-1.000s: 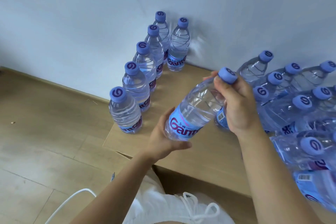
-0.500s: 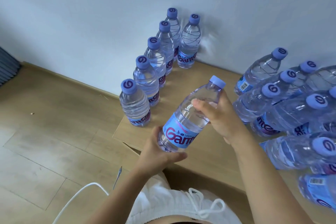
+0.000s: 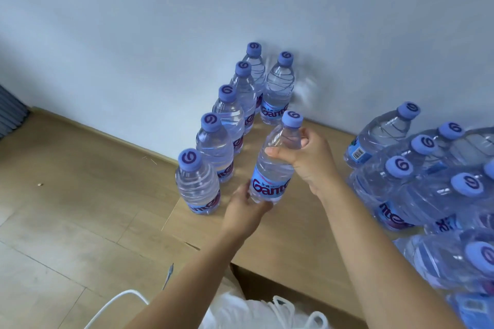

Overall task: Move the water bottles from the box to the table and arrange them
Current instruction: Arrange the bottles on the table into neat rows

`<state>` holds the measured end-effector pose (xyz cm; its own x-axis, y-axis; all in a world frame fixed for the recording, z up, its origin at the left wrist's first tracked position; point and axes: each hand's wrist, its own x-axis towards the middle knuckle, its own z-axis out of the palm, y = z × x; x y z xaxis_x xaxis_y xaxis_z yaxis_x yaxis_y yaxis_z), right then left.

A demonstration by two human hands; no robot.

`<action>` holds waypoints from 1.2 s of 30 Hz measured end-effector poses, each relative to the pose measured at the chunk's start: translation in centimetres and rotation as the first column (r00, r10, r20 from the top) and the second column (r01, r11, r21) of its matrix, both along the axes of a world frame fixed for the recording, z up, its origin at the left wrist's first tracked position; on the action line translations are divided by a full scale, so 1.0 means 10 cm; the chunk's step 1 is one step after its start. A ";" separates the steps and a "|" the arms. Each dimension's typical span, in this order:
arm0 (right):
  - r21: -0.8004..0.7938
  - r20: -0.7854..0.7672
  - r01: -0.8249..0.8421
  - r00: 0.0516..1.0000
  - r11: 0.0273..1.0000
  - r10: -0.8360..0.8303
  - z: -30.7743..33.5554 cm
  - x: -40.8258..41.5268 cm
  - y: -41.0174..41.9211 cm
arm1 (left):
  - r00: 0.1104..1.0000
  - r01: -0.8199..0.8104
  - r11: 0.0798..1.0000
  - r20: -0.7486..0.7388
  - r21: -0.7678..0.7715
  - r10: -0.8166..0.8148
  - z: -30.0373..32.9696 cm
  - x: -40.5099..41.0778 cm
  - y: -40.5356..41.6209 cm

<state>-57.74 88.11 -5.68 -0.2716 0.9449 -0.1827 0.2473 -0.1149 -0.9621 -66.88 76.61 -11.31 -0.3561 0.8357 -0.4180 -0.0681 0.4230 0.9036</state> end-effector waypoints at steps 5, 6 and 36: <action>0.052 -0.004 0.056 0.998 0.997 -0.056 -0.11 -0.23 0.40 | 0.996 -0.092 0.994 -0.017 -0.051 0.091 -0.01 -0.06 0.52; 0.067 0.007 0.076 0.997 0.995 -0.077 -0.13 -0.27 0.47 | 0.994 -0.103 0.993 -0.027 -0.051 0.102 0.00 -0.06 0.62; 0.673 0.164 0.084 0.952 0.735 -0.259 0.17 0.00 0.07 | 0.979 0.199 0.979 0.049 0.034 -0.200 0.01 0.24 0.88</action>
